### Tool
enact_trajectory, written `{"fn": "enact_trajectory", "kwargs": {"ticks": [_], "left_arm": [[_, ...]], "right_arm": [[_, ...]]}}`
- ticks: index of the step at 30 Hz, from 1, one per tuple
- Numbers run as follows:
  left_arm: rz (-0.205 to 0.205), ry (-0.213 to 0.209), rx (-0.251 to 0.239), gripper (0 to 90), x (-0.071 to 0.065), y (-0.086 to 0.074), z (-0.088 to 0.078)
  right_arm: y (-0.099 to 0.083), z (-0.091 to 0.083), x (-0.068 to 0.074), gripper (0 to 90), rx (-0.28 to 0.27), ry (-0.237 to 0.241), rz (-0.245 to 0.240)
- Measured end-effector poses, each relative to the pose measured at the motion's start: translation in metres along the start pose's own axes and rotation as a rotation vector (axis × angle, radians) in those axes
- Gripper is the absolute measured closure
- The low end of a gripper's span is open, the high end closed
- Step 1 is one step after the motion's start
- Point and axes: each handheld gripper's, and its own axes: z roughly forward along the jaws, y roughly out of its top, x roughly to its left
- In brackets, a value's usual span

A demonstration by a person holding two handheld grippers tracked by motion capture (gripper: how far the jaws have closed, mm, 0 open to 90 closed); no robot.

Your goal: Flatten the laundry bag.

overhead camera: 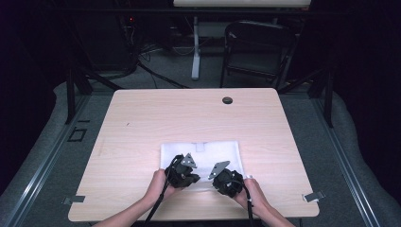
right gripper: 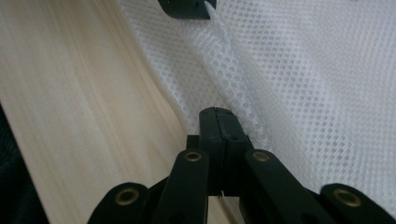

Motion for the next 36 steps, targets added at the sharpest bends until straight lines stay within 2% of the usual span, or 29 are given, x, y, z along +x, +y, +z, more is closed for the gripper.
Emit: {"fn": "enact_trajectory", "kwargs": {"ticks": [2,7,20,22,26,29,31,35,36], "left_arm": [[-0.003,0.000,-0.004,88.6,0.000,0.000,-0.001],[0.000,0.006,-0.004,88.7,-0.002,0.000,-0.002],[0.000,0.014,-0.002,88.7,-0.003,0.002,-0.007],[-0.009,0.024,-0.020,88.8,-0.003,0.002,-0.009],[-0.019,0.035,-0.025,88.8,0.000,0.003,-0.012],[-0.022,0.040,-0.021,88.8,0.001,0.003,-0.013],[-0.010,0.042,-0.019,88.8,0.002,0.003,-0.014],[-0.021,0.035,-0.010,88.8,0.003,0.004,-0.012],[-0.007,0.040,-0.003,88.8,0.003,0.005,-0.013]], "right_arm": [[0.002,0.004,0.001,90.0,-0.013,0.005,-0.003],[0.001,0.014,0.002,90.0,0.017,0.004,-0.021],[0.001,0.013,0.002,90.0,0.042,0.017,-0.031],[0.001,0.013,0.003,90.0,0.043,0.020,-0.034],[0.001,0.013,0.003,90.0,0.042,0.023,-0.031],[0.002,0.013,0.003,90.0,0.048,0.020,-0.034],[0.002,0.013,0.003,90.0,0.044,0.028,-0.032],[0.001,0.013,0.001,90.0,0.039,0.040,-0.028],[0.001,0.013,0.001,90.0,0.036,0.042,-0.025]]}}
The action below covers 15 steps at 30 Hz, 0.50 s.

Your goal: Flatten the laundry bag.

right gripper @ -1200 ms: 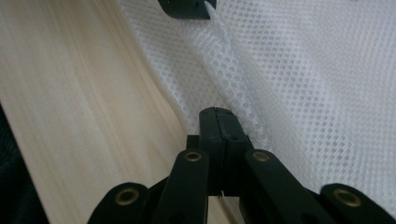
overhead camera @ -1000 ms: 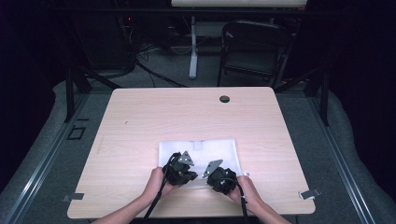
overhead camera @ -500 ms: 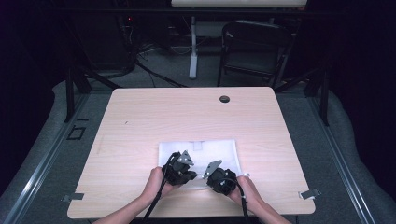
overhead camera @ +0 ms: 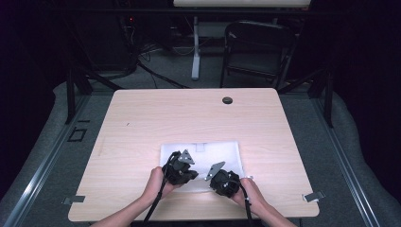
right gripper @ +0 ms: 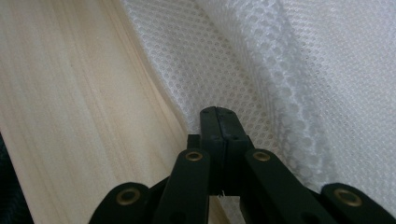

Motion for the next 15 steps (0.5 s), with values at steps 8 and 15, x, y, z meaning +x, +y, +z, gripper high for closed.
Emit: {"fn": "enact_trajectory", "kwargs": {"ticks": [8,15], "left_arm": [[-0.003,0.040,-0.056,89.1,0.001,0.011,-0.017],[0.004,0.064,-0.051,89.2,0.007,0.019,-0.023]], "right_arm": [[0.002,-0.001,0.005,90.0,0.026,-0.034,-0.022],[0.001,-0.001,0.004,90.0,0.025,-0.026,-0.022]]}}
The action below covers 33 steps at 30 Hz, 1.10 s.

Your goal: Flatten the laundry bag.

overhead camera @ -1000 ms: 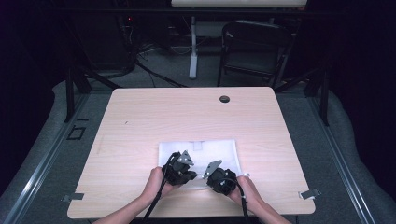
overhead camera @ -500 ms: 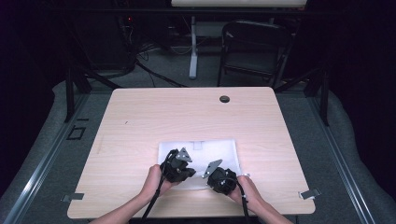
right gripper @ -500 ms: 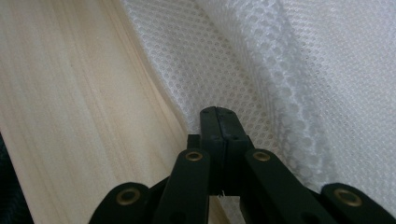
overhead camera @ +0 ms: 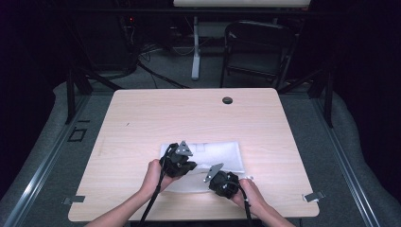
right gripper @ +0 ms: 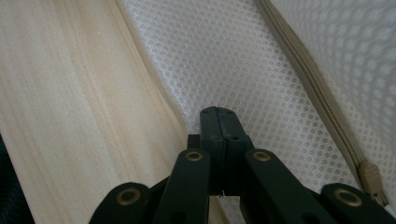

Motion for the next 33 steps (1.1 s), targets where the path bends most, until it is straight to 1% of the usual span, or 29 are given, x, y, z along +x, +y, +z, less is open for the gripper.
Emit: {"fn": "enact_trajectory", "kwargs": {"ticks": [3,4,5,6,11,14,15,17,19,20,21,22,23,24,25,26,27,29,30,33], "left_arm": [[0.005,0.012,-0.001,89.2,0.003,0.004,-0.001],[0.009,0.020,0.005,89.2,0.004,0.006,-0.002],[0.008,0.013,-0.002,89.2,0.006,0.007,-0.002],[0.011,0.013,0.003,89.2,0.007,0.008,-0.002],[0.025,0.030,0.015,89.3,0.011,0.016,-0.006],[0.015,0.031,0.028,89.3,0.016,0.022,-0.008],[0.014,0.030,0.035,89.3,0.017,0.024,-0.009],[0.024,0.033,0.042,89.3,0.018,0.027,-0.009],[0.020,0.029,0.043,89.3,0.020,0.029,-0.010],[0.025,0.039,0.046,89.3,0.021,0.030,-0.010],[0.018,0.036,0.041,89.3,0.021,0.031,-0.009],[0.020,0.033,0.046,89.3,0.023,0.031,-0.010],[0.016,0.040,0.041,89.3,0.024,0.032,-0.009],[0.022,0.039,0.049,89.4,0.026,0.033,-0.010],[0.012,0.044,0.041,89.3,0.027,0.034,-0.010],[0.021,0.051,0.052,89.3,0.029,0.035,-0.010],[0.022,0.053,0.053,89.3,0.030,0.037,-0.011],[0.022,0.063,0.051,89.3,0.033,0.041,-0.012],[0.023,0.075,0.044,89.3,0.034,0.043,-0.014],[0.021,0.086,0.045,89.3,0.037,0.050,-0.016]], "right_arm": [[0.000,-0.001,-0.001,90.0,0.005,0.010,0.005],[0.000,0.000,-0.002,90.0,0.003,0.014,0.007],[0.000,-0.001,-0.002,90.0,0.008,0.014,0.005],[0.000,0.000,-0.002,90.0,0.005,0.021,0.010],[0.000,-0.001,-0.001,90.0,0.008,0.030,0.014],[0.000,-0.001,-0.001,90.0,0.010,0.038,0.016],[0.001,-0.001,-0.002,90.0,0.016,0.042,0.009],[0.001,-0.001,-0.002,90.0,0.019,0.044,0.009],[0.001,-0.001,-0.002,90.0,0.021,0.047,0.009],[0.001,-0.001,-0.002,90.0,0.021,0.049,0.009],[0.000,-0.001,-0.001,90.0,0.016,0.049,0.016],[0.000,-0.001,-0.002,90.0,0.017,0.051,0.016],[0.000,-0.001,-0.001,90.0,0.016,0.053,0.019],[0.000,-0.002,-0.002,90.0,0.018,0.055,0.018],[0.000,-0.002,-0.002,90.0,0.024,0.055,0.015],[0.000,-0.002,-0.002,90.0,0.022,0.061,0.018],[0.000,-0.002,-0.002,90.0,0.023,0.063,0.017],[0.000,-0.002,-0.002,90.0,0.026,0.064,0.017],[0.000,-0.002,-0.002,90.0,0.027,0.064,0.017],[0.000,-0.003,-0.002,90.0,0.034,0.061,0.014]]}}
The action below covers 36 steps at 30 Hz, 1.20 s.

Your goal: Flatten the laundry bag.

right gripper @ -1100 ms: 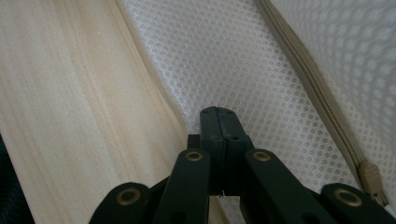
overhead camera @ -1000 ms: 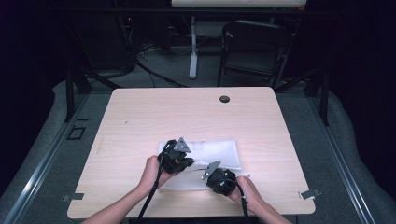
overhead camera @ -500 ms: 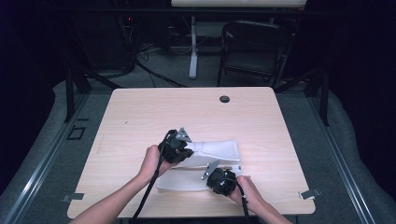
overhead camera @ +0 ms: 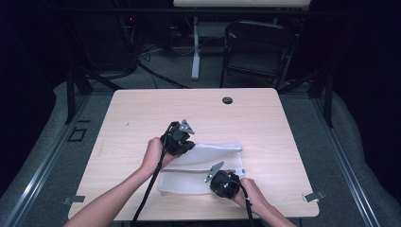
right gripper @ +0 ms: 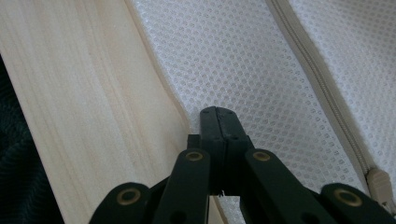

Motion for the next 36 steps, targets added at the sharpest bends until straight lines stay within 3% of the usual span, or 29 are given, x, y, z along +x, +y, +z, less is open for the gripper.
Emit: {"fn": "enact_trajectory", "kwargs": {"ticks": [11,28,36], "left_arm": [[-0.019,0.055,0.016,89.3,0.014,0.013,-0.002],[-0.041,0.126,-0.001,89.4,0.033,0.023,-0.012],[-0.033,0.158,0.002,89.3,0.038,0.029,-0.012]], "right_arm": [[-0.002,-0.001,0.002,90.0,0.003,0.032,-0.007],[-0.006,-0.005,0.008,90.0,0.021,0.091,-0.020],[-0.008,-0.007,0.011,90.0,0.037,0.118,-0.038]]}}
